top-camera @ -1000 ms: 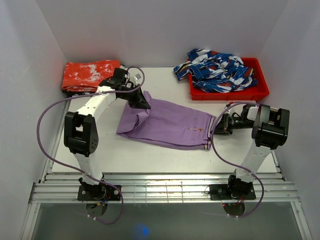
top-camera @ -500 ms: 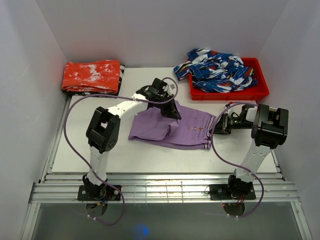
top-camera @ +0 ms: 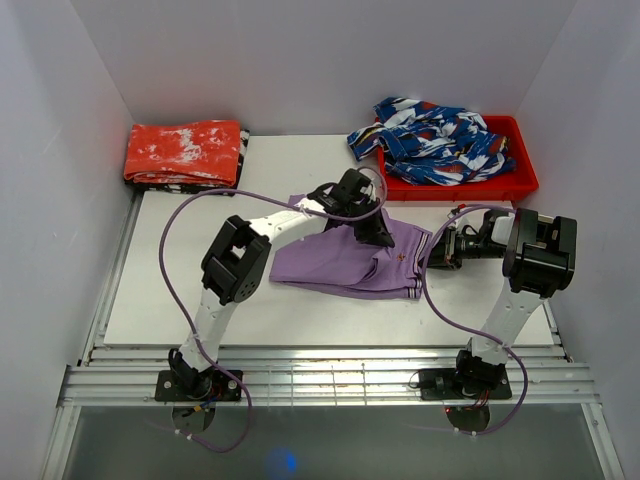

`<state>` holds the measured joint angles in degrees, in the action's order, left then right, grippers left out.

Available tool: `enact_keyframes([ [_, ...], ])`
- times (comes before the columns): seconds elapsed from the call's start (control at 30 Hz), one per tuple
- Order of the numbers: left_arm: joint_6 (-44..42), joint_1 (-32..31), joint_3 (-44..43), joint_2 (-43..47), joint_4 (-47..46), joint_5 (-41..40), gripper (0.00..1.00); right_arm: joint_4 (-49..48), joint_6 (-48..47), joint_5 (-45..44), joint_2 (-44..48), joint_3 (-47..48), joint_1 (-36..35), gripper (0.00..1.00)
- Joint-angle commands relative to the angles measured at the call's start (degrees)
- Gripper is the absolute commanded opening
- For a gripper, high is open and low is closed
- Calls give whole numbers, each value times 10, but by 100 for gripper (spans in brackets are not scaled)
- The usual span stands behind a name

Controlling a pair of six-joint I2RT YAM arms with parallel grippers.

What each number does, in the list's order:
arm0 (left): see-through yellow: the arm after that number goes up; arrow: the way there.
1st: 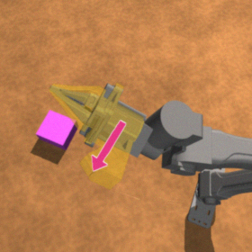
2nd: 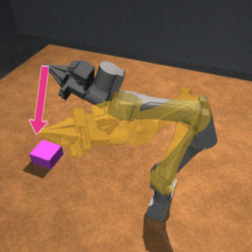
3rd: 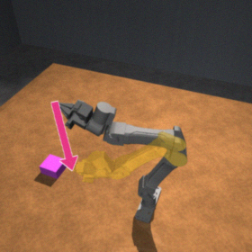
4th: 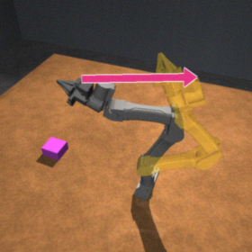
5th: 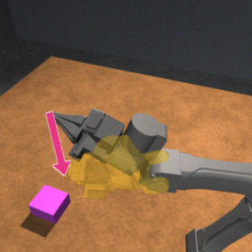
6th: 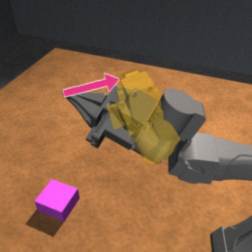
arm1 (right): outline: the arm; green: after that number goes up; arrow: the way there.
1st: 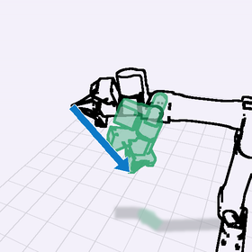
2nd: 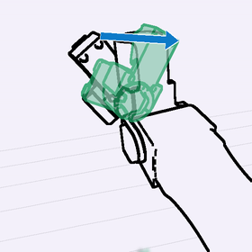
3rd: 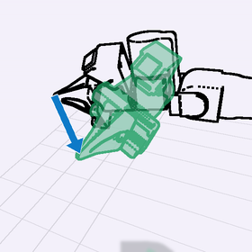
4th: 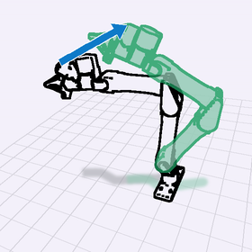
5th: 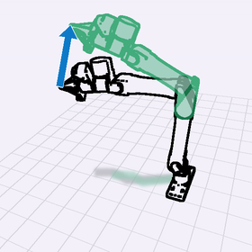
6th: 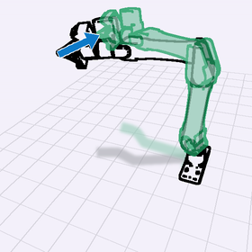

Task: Fold and stack the trousers
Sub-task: Fold the trousers

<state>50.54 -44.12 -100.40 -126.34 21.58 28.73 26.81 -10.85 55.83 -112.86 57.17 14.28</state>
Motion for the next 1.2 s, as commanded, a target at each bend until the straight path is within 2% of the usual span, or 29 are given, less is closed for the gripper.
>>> enact_keyframes([
  [0.0,19,-14,-43,1,-41,-10,0,-15,-9,-21,2,-10,-2,8],
  [0.3,17,-36,-98,-42,-46,-17,0,-9,-19,-18,-1,-9,-6,8],
  [1.17,23,-69,-124,-77,-77,0,0,18,-45,-19,-5,8,-7,8],
])
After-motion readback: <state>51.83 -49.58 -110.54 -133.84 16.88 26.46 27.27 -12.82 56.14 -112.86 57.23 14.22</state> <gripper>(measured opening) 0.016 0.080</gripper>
